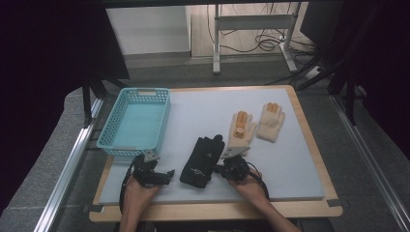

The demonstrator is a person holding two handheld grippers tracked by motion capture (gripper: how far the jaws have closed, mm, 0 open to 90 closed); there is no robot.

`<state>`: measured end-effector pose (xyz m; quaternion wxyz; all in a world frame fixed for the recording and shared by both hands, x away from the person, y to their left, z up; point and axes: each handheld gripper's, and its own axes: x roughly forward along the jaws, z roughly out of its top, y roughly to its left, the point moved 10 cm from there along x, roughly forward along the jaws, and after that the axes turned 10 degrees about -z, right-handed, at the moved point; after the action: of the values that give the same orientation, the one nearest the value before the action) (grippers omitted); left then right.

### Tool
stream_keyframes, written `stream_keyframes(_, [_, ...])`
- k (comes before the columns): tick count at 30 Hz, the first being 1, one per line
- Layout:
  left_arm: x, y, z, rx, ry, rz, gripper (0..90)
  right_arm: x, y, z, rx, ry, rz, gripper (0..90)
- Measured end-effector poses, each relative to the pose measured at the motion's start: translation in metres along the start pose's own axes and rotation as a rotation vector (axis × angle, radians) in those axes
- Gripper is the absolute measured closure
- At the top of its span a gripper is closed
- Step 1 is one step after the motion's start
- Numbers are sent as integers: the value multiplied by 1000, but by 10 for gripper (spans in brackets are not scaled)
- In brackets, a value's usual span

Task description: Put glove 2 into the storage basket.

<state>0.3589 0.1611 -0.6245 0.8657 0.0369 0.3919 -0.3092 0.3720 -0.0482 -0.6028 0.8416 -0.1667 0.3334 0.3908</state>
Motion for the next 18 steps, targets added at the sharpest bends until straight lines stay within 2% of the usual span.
stream_keyframes(5, [0,0,0,-2,1,-1,19,15,-2,13,-12,-3,-19,883])
stream_keyframes(10, [0,0,0,-1,0,-1,18,16,-4,17,-19,-1,-24,871])
stream_keyframes(14, [0,0,0,-1,-1,-2,18,4,-9,20,-2,-26,-26,847])
stream_keyframes(18, [0,0,0,-2,-1,-3,18,-11,-21,20,4,-43,-43,802])
